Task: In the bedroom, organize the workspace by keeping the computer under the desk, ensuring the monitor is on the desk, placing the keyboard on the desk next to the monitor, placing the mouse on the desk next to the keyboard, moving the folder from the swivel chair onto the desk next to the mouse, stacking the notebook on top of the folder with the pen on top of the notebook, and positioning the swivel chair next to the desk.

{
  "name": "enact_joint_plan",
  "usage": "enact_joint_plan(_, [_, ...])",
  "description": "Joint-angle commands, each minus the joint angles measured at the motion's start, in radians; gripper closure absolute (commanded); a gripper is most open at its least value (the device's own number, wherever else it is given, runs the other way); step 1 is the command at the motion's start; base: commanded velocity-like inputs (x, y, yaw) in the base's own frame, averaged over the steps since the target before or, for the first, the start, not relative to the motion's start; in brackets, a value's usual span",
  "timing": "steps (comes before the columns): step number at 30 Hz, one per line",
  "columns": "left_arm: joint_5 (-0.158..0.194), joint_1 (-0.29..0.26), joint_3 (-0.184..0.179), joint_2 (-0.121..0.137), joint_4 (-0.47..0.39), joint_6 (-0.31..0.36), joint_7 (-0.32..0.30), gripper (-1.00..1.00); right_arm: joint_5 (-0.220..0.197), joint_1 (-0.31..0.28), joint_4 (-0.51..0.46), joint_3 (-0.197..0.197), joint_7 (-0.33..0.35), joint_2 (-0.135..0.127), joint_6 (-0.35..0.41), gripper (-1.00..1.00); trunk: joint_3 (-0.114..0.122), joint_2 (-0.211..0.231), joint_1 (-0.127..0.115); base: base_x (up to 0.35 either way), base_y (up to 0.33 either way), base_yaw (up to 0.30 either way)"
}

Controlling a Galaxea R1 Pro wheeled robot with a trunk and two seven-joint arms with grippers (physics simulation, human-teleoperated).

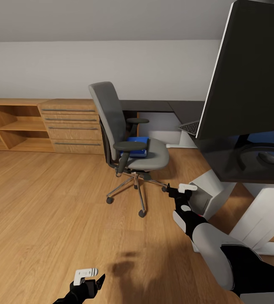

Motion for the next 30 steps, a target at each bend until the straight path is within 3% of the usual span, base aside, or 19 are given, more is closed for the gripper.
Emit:
enact_joint_plan(1, [0.008, 0.0, 0.004, -0.001, -0.001, 0.01, -0.007, -1.0, 0.002, -0.001, 0.001, -0.005, 0.0, 0.001, -0.004, -1.0, -0.001, 0.0, 0.0, 0.0, 0.0, 0.0])
enact_joint_plan(30, [0.008, 0.0, 0.004, -0.001, -0.002, 0.01, -0.007, -1.0, 0.002, -0.001, 0.001, -0.005, 0.006, 0.002, -0.007, -1.0, -0.001, 0.0, 0.0, 0.0, 0.0, 0.0])
